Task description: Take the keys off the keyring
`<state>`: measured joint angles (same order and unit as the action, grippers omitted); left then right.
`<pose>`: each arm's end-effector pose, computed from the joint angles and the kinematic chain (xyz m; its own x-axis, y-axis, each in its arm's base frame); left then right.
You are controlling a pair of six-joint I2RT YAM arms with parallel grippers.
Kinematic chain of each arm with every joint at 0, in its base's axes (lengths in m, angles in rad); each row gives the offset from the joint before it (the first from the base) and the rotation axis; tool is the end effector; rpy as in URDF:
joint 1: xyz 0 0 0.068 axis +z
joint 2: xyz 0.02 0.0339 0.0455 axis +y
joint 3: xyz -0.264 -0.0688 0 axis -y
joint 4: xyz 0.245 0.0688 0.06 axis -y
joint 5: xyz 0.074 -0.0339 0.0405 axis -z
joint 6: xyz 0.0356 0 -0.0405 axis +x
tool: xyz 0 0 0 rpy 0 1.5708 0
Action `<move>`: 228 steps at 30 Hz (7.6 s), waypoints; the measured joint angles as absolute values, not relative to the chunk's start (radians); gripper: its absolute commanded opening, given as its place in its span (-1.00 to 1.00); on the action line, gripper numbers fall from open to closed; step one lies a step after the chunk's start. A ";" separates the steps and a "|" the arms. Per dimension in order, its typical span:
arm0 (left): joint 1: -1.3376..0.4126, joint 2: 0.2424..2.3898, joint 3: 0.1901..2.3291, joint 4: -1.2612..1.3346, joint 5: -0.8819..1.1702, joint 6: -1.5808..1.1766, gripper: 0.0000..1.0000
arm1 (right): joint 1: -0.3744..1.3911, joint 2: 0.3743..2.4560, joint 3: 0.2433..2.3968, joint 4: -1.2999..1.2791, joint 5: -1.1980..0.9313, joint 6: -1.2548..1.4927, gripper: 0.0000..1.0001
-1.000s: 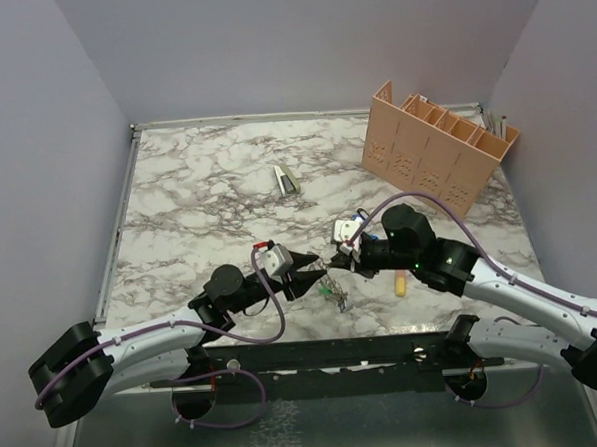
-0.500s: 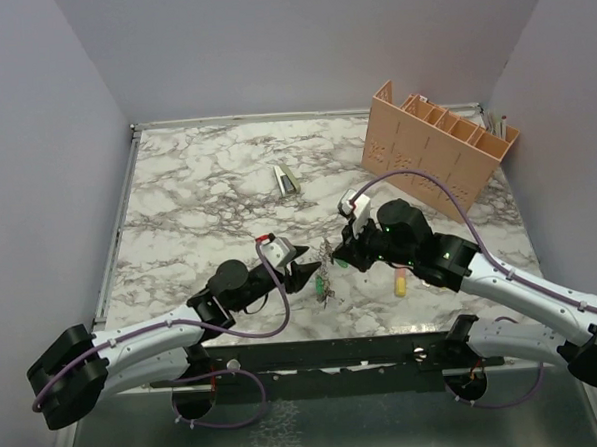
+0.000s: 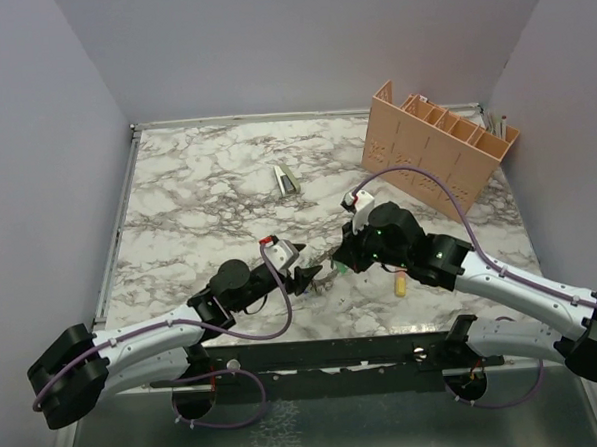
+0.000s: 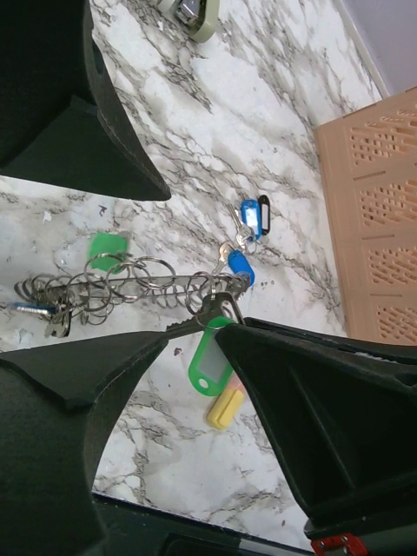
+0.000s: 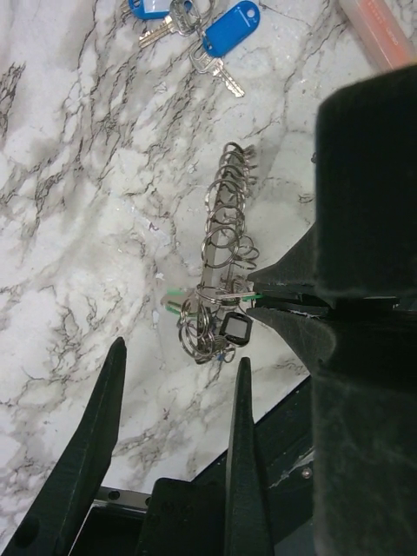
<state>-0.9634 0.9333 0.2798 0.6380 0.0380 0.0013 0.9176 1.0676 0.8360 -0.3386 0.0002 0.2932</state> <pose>0.1150 -0.1678 0.2226 -0.0078 0.0134 -0.9999 0.8422 0.5391 0.0007 0.1441 0.1884 0.2878 -0.5435 -0.2347 -0.8059 -0.6653 0.7058 0.2432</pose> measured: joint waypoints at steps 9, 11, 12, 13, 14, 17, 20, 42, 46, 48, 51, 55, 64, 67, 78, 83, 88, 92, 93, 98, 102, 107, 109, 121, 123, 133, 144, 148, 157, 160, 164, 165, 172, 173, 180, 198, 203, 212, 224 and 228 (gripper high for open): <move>-0.963 0.959 0.280 0.633 0.054 0.045 0.30 | 0.922 1.059 0.836 -0.337 0.014 0.303 -0.99; -0.963 0.963 0.280 0.634 0.054 0.054 0.30 | 0.922 1.059 0.835 -0.333 0.014 0.303 -0.99; -0.963 0.966 0.280 0.634 0.053 0.063 0.30 | 0.922 1.058 0.833 -0.330 0.014 0.302 -0.99; -0.963 0.970 0.280 0.634 0.052 0.067 0.30 | 0.922 1.056 0.831 -0.329 0.014 0.298 -0.99; -0.963 0.971 0.280 0.634 0.051 0.073 0.30 | 0.922 1.052 0.828 -0.326 0.014 0.296 -0.99; -0.963 0.976 0.280 0.636 0.040 0.095 0.30 | 0.922 1.037 0.817 -0.321 0.014 0.286 -0.99; -0.963 0.977 0.280 0.644 0.034 0.112 0.30 | 0.922 1.023 0.807 -0.314 0.013 0.275 -0.99; -0.964 1.053 0.319 0.719 0.096 0.272 0.14 | 0.922 0.936 0.709 -0.254 -0.034 0.136 -0.99; -0.964 1.053 0.319 0.720 0.132 0.289 0.14 | 0.922 0.920 0.696 -0.243 -0.045 0.118 -0.99; -0.964 1.063 0.321 0.723 0.147 0.297 0.14 | 0.922 0.912 0.692 -0.233 -0.050 0.113 -0.99; -0.964 1.090 0.331 0.723 0.162 0.304 0.12 | 0.922 0.905 0.684 -0.221 -0.060 0.106 -0.99; -0.964 1.119 0.346 0.723 0.193 0.310 -0.02 | 0.922 0.905 0.675 -0.212 -0.073 0.099 -0.99; -0.964 1.134 0.350 0.724 0.254 0.318 -0.35 | 0.922 0.905 0.664 -0.197 -0.091 0.078 -0.99; -0.964 1.143 0.350 0.724 0.274 0.319 -0.33 | 0.922 0.905 0.664 -0.196 -0.094 0.075 -0.99; -0.964 1.179 0.351 0.723 0.316 0.323 -0.57 | 0.922 0.891 0.651 -0.176 -0.101 0.058 -0.99; -0.964 1.174 0.352 0.723 0.319 0.326 -0.99 | 0.922 0.888 0.650 -0.173 -0.101 0.050 -0.99; -0.964 1.140 0.350 0.706 0.317 0.327 -1.00 | 0.923 0.883 0.644 -0.173 -0.101 0.036 -0.99; -0.964 1.108 0.342 0.706 0.314 0.327 -1.00 | 0.923 0.871 0.640 -0.173 -0.100 0.028 -0.99; -0.964 1.100 0.339 0.707 0.314 0.326 -1.00 | 0.923 0.869 0.638 -0.172 -0.099 0.025 -0.99; -0.964 1.079 0.322 0.708 0.313 0.308 -1.00 | 0.925 0.860 0.621 -0.159 -0.099 0.003 -0.99; -0.964 1.071 0.310 0.709 0.299 0.267 -1.00 | 0.929 0.856 0.592 -0.124 -0.102 -0.026 -0.99; -0.964 1.055 0.281 0.740 0.254 0.173 -1.00 | 0.929 0.855 0.561 -0.066 -0.122 -0.074 -0.99; -0.964 1.044 0.271 0.753 0.230 0.123 -1.00 | 0.929 0.851 0.549 -0.039 -0.128 -0.091 -0.99; -0.964 1.018 0.255 0.777 0.134 -0.166 -1.00 | 0.929 0.787 0.441 0.132 -0.177 -0.197 -0.99; -0.964 1.008 0.248 0.777 0.123 -0.209 -1.00 | 0.929 0.786 0.430 0.154 -0.183 -0.213 -0.99; -0.964 0.975 0.234 0.776 0.103 -0.364 -1.00 | 0.929 0.787 0.402 0.235 -0.190 -0.265 -0.99; -0.971 0.910 0.223 0.744 0.102 -0.222 -1.00 | 0.930 0.749 0.394 0.231 -0.221 -0.233 -0.77; -0.970 0.911 0.261 0.676 0.099 -0.104 -1.00 | 0.930 0.781 0.406 0.218 -0.221 -0.176 -0.44; -0.969 0.916 0.377 0.568 0.088 0.039 -1.00 | 0.930 0.652 0.370 0.262 -0.144 -0.058 0.12; -0.968 0.909 0.419 0.513 0.078 0.054 -1.00 | 0.929 0.572 0.262 0.370 -0.139 -0.069 0.56; -0.968 0.897 0.501 0.413 0.078 0.077 -1.00 | 0.929 0.516 0.149 0.463 -0.134 -0.070 0.96; -0.968 0.896 0.531 0.380 0.078 0.086 -1.00 | 0.929 0.514 0.136 0.486 -0.133 -0.068 0.99; -0.968 0.890 0.672 0.237 0.087 0.125 -1.00 | 0.929 0.558 0.119 0.651 -0.131 -0.004 1.00; -0.968 0.888 0.676 0.232 0.089 0.128 -1.00 | 0.929 0.569 0.119 0.665 -0.131 0.006 1.00; -0.968 0.900 0.677 0.221 0.158 0.128 -1.00 | 0.929 0.627 0.107 0.813 -0.126 0.061 0.98; -0.957 0.912 0.674 0.241 0.340 0.071 -1.00 | 0.929 0.834 0.107 1.034 -0.126 0.088 0.86; -0.957 0.907 0.673 0.246 0.376 0.062 -1.00 | 0.929 0.871 0.107 1.073 -0.132 0.083 0.78; -0.957 0.907 0.673 0.251 0.451 0.048 -1.00 | 0.929 0.885 0.107 1.088 -0.175 0.068 0.54; -0.955 0.914 0.673 0.276 0.518 0.041 -1.00 | 0.929 0.892 0.107 1.117 -0.208 0.055 -0.17; -0.954 0.915 0.672 0.276 0.528 0.041 -1.00 | 0.929 0.873 0.107 1.113 -0.229 0.051 -0.78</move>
<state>-0.9543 0.9146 0.6724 0.2760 0.5282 0.0414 0.9295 0.8734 0.1074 1.1130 -0.2295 0.0513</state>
